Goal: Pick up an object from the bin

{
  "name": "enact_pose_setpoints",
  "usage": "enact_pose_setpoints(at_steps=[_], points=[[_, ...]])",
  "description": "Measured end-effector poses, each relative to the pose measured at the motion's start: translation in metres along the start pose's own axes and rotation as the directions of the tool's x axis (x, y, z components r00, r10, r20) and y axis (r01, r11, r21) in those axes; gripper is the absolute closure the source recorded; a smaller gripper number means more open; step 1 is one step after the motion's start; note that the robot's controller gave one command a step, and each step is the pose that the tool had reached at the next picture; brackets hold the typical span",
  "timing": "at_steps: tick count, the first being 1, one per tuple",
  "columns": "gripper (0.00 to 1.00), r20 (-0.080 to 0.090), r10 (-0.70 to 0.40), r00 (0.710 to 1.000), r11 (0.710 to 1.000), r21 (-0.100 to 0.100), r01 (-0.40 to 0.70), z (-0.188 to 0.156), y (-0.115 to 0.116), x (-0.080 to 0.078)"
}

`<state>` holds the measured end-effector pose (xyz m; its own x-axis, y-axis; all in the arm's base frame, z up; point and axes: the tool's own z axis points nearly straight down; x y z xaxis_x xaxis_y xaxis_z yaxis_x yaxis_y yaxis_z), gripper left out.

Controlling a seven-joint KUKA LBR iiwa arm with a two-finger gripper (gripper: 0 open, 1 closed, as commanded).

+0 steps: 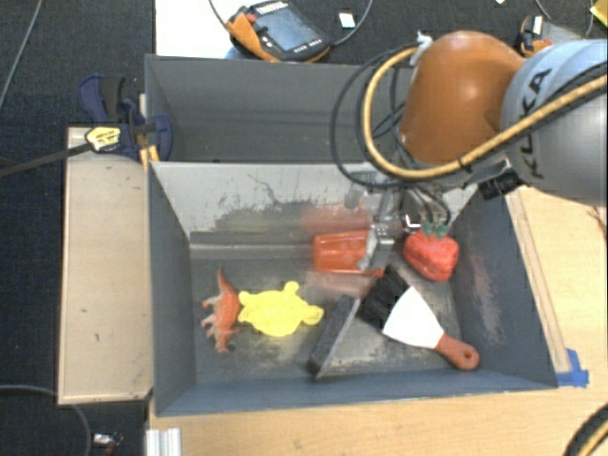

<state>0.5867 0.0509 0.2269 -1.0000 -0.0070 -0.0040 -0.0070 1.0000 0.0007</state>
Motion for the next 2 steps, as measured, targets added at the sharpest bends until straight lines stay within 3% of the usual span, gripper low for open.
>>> enact_pose_setpoints(at_steps=[1, 2], points=[[0.0, 0.004, 0.063, 0.998, 0.998, -0.002, -0.063, 0.139, 0.056, 0.059], [0.0, 0.015, 0.268, 0.963, 0.963, -0.003, -0.268, 0.064, 0.012, 0.033]])
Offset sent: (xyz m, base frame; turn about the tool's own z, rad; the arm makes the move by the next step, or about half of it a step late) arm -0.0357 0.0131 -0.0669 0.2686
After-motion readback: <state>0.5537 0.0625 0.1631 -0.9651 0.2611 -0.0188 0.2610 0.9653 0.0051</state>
